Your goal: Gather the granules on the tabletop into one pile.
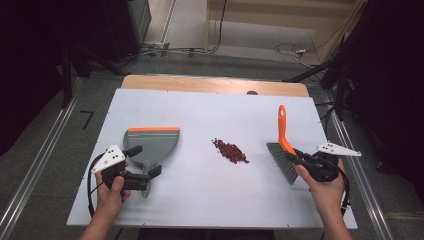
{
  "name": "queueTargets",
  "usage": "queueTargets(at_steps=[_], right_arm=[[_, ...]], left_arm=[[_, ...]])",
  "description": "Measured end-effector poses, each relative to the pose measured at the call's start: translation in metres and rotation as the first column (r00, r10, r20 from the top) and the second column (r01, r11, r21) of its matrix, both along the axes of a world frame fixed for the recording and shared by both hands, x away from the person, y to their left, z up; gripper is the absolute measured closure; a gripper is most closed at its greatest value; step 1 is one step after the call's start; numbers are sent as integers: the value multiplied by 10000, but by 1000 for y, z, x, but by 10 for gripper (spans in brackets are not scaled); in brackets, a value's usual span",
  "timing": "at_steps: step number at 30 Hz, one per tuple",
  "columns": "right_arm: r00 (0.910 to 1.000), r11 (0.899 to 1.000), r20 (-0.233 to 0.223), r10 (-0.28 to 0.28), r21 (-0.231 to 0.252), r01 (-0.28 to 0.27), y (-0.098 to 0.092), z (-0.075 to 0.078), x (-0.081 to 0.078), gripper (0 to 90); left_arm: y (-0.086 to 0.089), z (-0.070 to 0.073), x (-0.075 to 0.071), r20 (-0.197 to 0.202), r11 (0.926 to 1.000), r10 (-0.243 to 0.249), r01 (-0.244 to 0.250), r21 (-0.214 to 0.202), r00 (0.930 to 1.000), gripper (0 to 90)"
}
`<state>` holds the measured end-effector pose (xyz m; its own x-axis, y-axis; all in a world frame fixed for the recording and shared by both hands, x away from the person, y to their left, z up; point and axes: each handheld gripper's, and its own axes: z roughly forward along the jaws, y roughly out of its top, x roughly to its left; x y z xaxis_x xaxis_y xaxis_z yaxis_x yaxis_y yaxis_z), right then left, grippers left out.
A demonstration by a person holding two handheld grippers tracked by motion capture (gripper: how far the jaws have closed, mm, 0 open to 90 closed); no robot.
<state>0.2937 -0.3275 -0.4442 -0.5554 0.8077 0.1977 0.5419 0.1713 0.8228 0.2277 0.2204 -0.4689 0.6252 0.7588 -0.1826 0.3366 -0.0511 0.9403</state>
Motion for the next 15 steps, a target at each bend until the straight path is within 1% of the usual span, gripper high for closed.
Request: queueTargets(at_steps=[2, 4, 8, 15], right_arm=[[10000, 9999, 20, 68, 156, -69, -5, -2, 0, 690], [10000, 9999, 18, 6, 114, -6, -7, -3, 1, 690], [10000, 10000, -78, -46, 88, 46, -7, -6, 2, 689], [10000, 10000, -50, -78, -9, 78, -6, -7, 1, 689]], left_arm=[[1, 0, -1, 77, 10000, 50, -49, -32, 10000, 0], [2, 0, -1, 126, 10000, 80, -79, -51, 9999, 0], [2, -1, -2, 215, 9997, 219, -221, 123, 9995, 0], [0, -2, -1, 262, 9998, 173, -176, 112, 9995, 0]])
